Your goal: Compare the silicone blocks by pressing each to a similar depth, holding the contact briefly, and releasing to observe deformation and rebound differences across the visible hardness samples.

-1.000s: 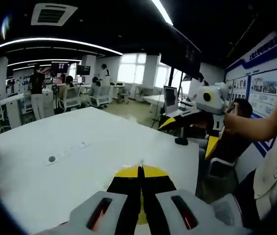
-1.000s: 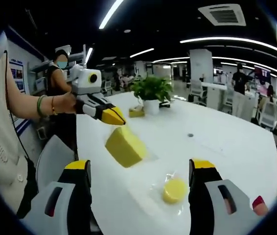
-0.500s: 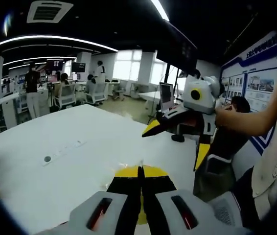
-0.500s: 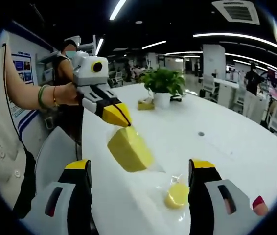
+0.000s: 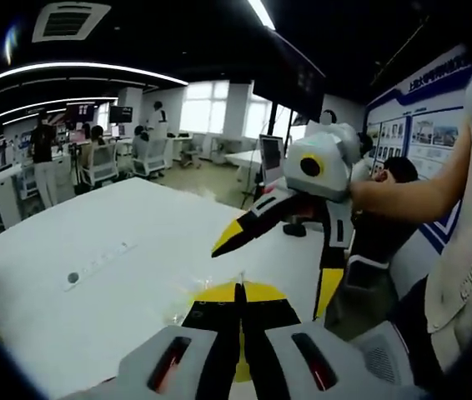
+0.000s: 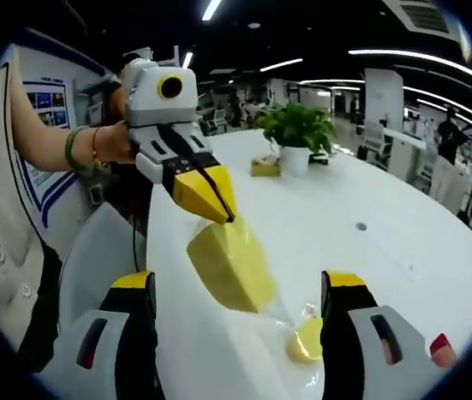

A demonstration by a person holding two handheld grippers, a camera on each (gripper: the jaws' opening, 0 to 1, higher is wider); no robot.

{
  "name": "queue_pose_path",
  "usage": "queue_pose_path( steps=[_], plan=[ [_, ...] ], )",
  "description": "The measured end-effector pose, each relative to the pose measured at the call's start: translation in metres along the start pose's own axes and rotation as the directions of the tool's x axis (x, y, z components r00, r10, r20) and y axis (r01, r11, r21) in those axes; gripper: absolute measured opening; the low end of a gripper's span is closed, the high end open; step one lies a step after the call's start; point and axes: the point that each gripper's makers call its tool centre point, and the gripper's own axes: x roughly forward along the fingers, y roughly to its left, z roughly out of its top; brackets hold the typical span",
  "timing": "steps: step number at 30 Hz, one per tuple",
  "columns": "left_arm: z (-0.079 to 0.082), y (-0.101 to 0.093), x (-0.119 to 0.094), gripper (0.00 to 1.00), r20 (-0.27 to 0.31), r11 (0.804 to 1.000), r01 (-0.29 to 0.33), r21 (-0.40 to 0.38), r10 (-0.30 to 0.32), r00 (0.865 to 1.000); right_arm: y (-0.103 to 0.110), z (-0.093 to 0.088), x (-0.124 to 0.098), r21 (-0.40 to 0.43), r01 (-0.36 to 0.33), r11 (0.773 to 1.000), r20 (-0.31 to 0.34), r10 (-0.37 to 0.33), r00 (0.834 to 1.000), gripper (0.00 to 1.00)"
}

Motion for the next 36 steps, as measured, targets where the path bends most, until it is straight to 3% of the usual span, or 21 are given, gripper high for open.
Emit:
queue_pose_path(
  steps=[20, 36],
  plan=[
    [0.004, -0.010, 0.007, 0.00, -0.004, 0.997, 0.065, 0.030, -0.065, 0.998, 0.007, -0.011, 0.037, -0.064, -0.127, 0.990, -0.128, 0.118, 0.985, 0.67],
    [0.007, -0.019, 0.009, 0.00, -0.004, 0.990, 0.124, 0.071, -0.124, 0.992, 0.014, -0.019, 0.041, -0.069, -0.205, 0.976, -0.162, 0.191, 0.968, 0.39]
  ],
)
